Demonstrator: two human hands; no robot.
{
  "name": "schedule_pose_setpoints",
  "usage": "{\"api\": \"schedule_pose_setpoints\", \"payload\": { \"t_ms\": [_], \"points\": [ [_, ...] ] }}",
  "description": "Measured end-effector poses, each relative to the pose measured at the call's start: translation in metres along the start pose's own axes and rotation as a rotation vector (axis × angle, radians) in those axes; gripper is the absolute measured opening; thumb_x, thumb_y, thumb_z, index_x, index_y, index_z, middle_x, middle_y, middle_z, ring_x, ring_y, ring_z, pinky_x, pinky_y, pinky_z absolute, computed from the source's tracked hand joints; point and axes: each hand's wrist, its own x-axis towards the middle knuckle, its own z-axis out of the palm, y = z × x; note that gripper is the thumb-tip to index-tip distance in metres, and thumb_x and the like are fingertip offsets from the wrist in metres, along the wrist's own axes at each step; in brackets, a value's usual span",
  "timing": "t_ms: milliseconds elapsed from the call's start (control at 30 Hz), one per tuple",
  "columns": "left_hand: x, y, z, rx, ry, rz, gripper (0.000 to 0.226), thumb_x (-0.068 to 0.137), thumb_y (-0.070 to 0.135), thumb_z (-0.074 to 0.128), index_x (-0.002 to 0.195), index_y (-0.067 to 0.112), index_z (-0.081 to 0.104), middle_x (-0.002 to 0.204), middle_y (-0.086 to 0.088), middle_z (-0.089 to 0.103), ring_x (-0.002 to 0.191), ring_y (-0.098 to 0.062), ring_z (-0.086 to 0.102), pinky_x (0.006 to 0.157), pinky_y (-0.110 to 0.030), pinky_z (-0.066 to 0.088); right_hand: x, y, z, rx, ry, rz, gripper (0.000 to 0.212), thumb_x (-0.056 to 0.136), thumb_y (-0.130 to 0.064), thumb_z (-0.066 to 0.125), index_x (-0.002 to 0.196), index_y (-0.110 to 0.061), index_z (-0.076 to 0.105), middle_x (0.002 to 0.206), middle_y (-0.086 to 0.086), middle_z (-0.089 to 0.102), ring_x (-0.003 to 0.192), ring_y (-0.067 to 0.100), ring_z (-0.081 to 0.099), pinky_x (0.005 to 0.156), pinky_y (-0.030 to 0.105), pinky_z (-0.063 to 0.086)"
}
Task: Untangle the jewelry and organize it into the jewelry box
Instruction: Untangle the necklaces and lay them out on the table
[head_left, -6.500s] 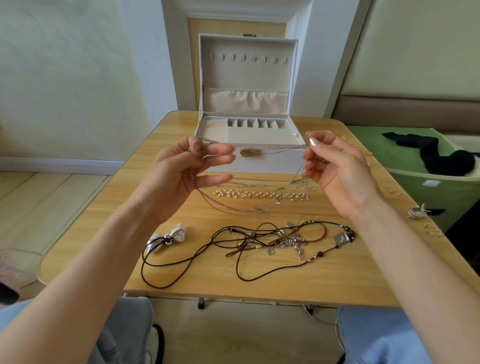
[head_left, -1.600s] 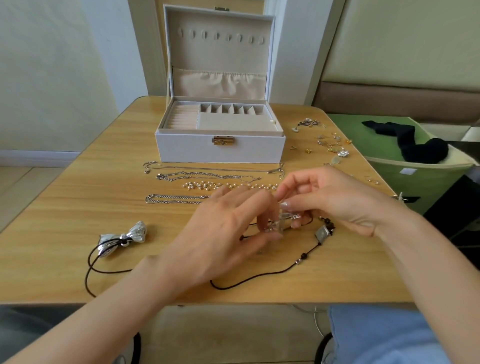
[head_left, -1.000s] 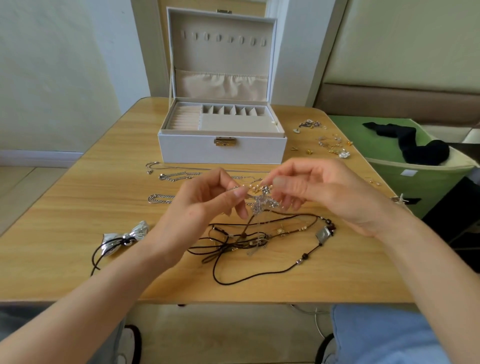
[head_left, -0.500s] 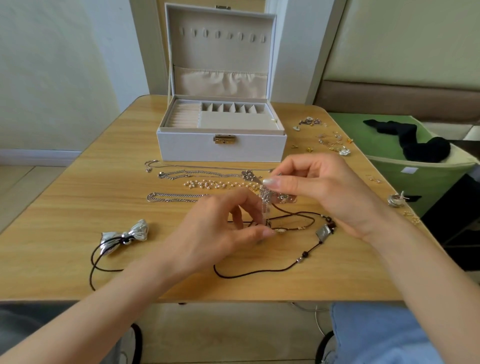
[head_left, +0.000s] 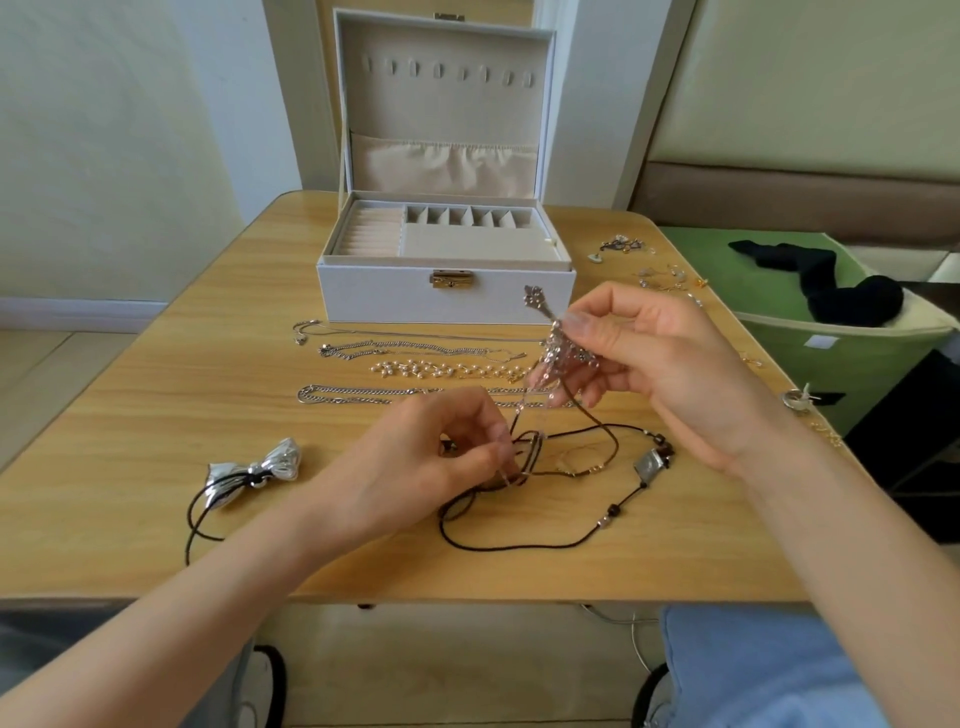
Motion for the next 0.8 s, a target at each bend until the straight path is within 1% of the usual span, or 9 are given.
{"api": "schedule_pose_setpoints", "payload": {
  "t_ms": [100, 200, 267, 400, 533, 600, 667, 733, 800],
  "points": [
    [-0.002, -0.004, -0.002, 0.092, -0.029, -0.016, 0.010, 0.085, 0.017, 0.066, 0.079, 0.023, 0.061, 0.073, 0.017, 0.062, 0.063, 0.001, 0.051, 0.059, -0.010, 0.037, 0.000, 0.000, -0.002, -0.005, 0.022, -0.003, 0.011, 0.090, -0.016, 0.053, 0.089, -0.005, 0.054, 0.067, 0.008, 0.069, 0.062, 0.023, 0.065, 0.053, 0.025, 0.047],
    [-0.004, -0.004, -0.005, 0.184, -0.071, -0.005, 0.014, 0.081, 0.018, 0.070, 0.085, 0.027, 0.060, 0.079, 0.017, 0.062, 0.071, -0.002, 0.053, 0.060, -0.009, 0.038, 0.001, 0.001, -0.002, -0.006, 0.060, 0.005, 0.009, 0.092, -0.014, 0.052, 0.087, -0.007, 0.055, 0.058, 0.002, 0.059, 0.057, 0.018, 0.062, 0.053, 0.024, 0.046],
    [-0.004, -0.006, -0.006, 0.255, -0.084, 0.021, 0.018, 0.081, 0.018, 0.071, 0.086, 0.031, 0.059, 0.083, 0.016, 0.060, 0.076, -0.006, 0.054, 0.062, -0.012, 0.040, 0.001, 0.001, -0.002, 0.009, 0.075, 0.018, 0.009, 0.092, -0.014, 0.051, 0.085, -0.010, 0.053, 0.053, 0.001, 0.053, 0.050, 0.016, 0.056, 0.046, 0.020, 0.041],
    [-0.003, -0.010, -0.006, 0.366, -0.099, 0.044, 0.009, 0.082, 0.028, 0.070, 0.088, 0.030, 0.063, 0.081, 0.017, 0.056, 0.075, -0.006, 0.052, 0.068, -0.025, 0.045, 0.003, 0.001, -0.004, 0.000, 0.079, 0.045, 0.010, 0.089, -0.020, 0.055, 0.082, -0.013, 0.054, 0.050, -0.003, 0.047, 0.041, 0.012, 0.039, 0.038, 0.018, 0.030],
    [-0.005, -0.010, -0.009, 0.301, -0.103, 0.017, 0.009, 0.082, 0.041, 0.066, 0.088, 0.035, 0.063, 0.074, 0.012, 0.058, 0.072, -0.005, 0.051, 0.059, -0.016, 0.039, 0.005, 0.001, -0.005, -0.093, 0.092, 0.019, 0.010, 0.086, -0.021, 0.060, 0.084, -0.011, 0.060, 0.052, -0.001, 0.054, 0.040, 0.012, 0.037, 0.034, 0.017, 0.028],
    [-0.006, -0.011, -0.010, 0.295, -0.099, 0.030, 0.027, 0.082, 0.055, 0.055, 0.100, 0.036, 0.063, 0.068, 0.011, 0.055, 0.066, -0.003, 0.050, 0.055, -0.014, 0.035, 0.006, 0.003, -0.004, -0.127, 0.079, 0.019, 0.009, 0.086, -0.020, 0.061, 0.084, -0.011, 0.062, 0.055, 0.002, 0.059, 0.042, 0.017, 0.036, 0.036, 0.016, 0.029],
    [-0.007, -0.013, -0.012, 0.312, -0.087, 0.062, 0.035, 0.083, 0.061, 0.048, 0.105, 0.037, 0.061, 0.063, 0.013, 0.052, 0.060, -0.005, 0.048, 0.052, -0.015, 0.032, 0.007, 0.005, -0.002, -0.137, 0.045, 0.038, 0.008, 0.084, -0.020, 0.062, 0.083, -0.012, 0.062, 0.058, 0.006, 0.063, 0.042, 0.016, 0.037, 0.037, 0.014, 0.030],
    [-0.007, -0.015, -0.012, 0.343, -0.082, 0.068, 0.033, 0.081, 0.063, 0.053, 0.101, 0.038, 0.062, 0.066, 0.019, 0.052, 0.059, -0.005, 0.048, 0.052, -0.016, 0.032, 0.007, 0.007, 0.001, -0.154, -0.006, 0.061, 0.008, 0.084, -0.019, 0.063, 0.084, -0.011, 0.061, 0.062, 0.007, 0.065, 0.041, 0.013, 0.038, 0.037, 0.013, 0.031],
    [-0.007, -0.016, -0.013, 0.376, -0.082, 0.075, 0.027, 0.077, 0.060, 0.059, 0.091, 0.038, 0.062, 0.064, 0.018, 0.053, 0.061, -0.004, 0.049, 0.052, -0.016, 0.034, 0.007, 0.010, 0.003, -0.185, -0.050, 0.076, 0.007, 0.085, -0.017, 0.063, 0.087, -0.010, 0.062, 0.064, 0.007, 0.067, 0.042, 0.012, 0.040, 0.038, 0.012, 0.032]
  ]
}}
